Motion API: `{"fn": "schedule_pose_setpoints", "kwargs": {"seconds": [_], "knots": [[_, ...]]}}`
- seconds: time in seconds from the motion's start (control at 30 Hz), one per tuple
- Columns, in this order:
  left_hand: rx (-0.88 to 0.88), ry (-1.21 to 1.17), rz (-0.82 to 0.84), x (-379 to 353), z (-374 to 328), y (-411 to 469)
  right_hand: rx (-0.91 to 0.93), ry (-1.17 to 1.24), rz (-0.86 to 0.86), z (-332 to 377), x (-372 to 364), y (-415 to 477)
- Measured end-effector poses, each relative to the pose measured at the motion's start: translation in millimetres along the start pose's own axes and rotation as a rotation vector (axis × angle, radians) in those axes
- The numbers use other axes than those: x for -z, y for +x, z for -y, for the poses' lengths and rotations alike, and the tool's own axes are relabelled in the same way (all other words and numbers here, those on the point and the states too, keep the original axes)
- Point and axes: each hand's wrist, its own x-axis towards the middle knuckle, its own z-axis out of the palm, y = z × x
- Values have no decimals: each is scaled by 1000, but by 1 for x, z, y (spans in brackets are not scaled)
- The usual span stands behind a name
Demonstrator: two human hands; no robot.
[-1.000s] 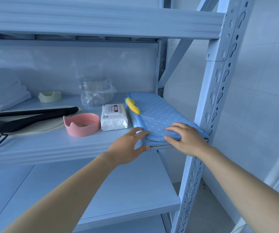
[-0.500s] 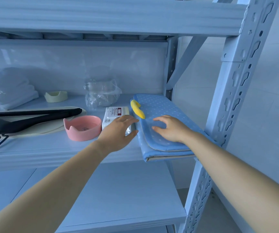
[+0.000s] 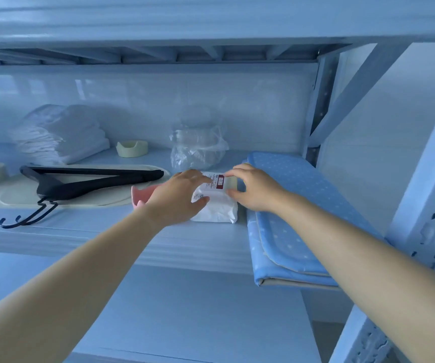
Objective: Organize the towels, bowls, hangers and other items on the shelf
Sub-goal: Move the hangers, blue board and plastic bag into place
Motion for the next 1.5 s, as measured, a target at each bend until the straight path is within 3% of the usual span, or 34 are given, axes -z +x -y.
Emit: {"fn": "schedule_pose_setpoints", "kwargs": {"seconds": [0.37,0.73,0.97,1.1,1.5], "knots": [[5,-66,-20,14,71,71,23,-89,3,7,-17,95],[-101,4,-19,21,161,165,-70,-224,-69,7,-23,205],[-228,43,-46,-2,173,214,-160,-289,-57,-4,-48,232],[-196,65,18,-21,178,230,-184,-299,-47,-14,-54,241],[-185,52,-64,-36,200,224,-155,-430,-38,-1,-72,266]]}}
